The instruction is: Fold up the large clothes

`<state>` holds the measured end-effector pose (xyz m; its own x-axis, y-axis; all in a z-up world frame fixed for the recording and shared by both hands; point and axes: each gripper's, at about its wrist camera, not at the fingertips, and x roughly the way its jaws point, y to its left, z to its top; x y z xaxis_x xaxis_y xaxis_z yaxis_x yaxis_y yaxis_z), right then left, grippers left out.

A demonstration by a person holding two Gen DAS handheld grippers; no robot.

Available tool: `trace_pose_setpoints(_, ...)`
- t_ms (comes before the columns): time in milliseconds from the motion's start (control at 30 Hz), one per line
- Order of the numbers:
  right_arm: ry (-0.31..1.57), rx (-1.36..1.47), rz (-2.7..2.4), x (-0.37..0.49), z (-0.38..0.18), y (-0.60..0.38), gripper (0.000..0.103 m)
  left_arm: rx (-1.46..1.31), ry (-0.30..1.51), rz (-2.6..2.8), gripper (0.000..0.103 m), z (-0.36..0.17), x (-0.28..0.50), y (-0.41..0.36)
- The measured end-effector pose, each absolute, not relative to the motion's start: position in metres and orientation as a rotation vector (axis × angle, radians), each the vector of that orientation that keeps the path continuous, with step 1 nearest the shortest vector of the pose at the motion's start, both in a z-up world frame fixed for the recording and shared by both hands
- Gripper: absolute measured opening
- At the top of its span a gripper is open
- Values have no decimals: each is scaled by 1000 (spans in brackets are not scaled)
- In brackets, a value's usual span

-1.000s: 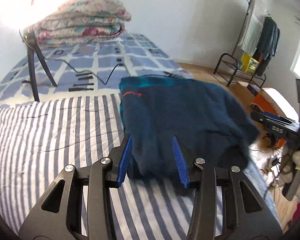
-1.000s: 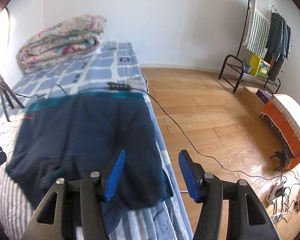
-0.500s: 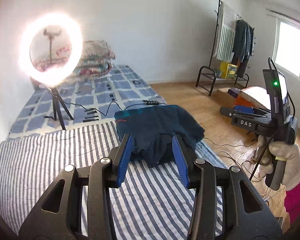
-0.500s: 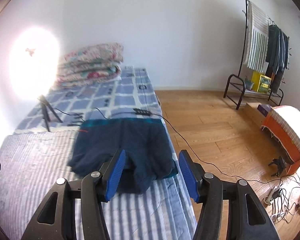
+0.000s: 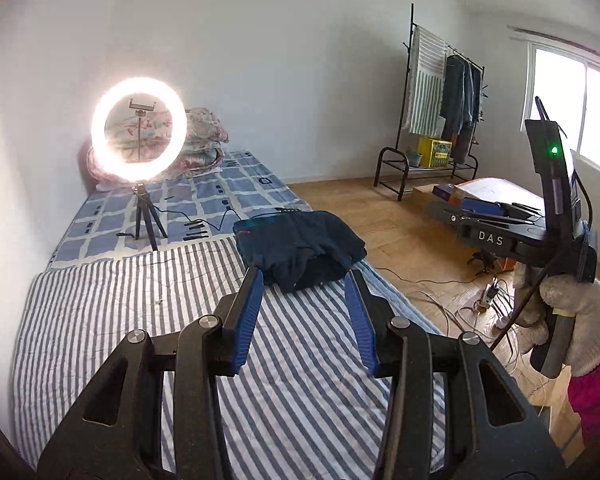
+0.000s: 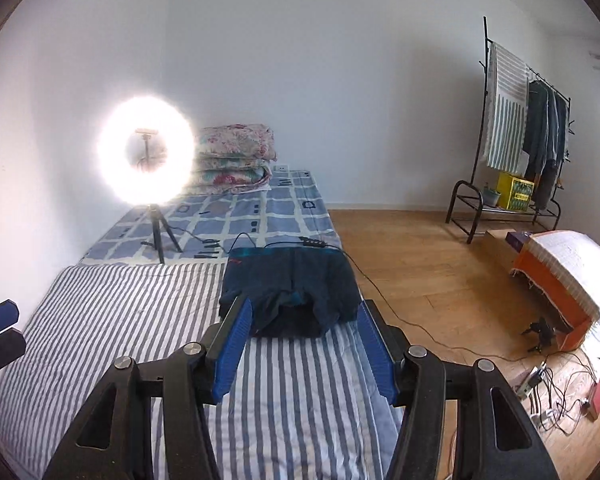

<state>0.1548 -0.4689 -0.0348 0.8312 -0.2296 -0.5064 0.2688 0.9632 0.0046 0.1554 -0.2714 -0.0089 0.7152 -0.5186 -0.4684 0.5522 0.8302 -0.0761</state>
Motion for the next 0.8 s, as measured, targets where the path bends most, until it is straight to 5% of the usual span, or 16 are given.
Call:
trace_pose_setpoints(700, 500, 92, -347, 69, -93, -424, 63, 101, 514, -612, 75, -49, 81, -247)
trace_pose_setpoints(800, 484, 86, -370, 66, -95, -420, 73, 107, 516, -603, 79, -55, 77, -244)
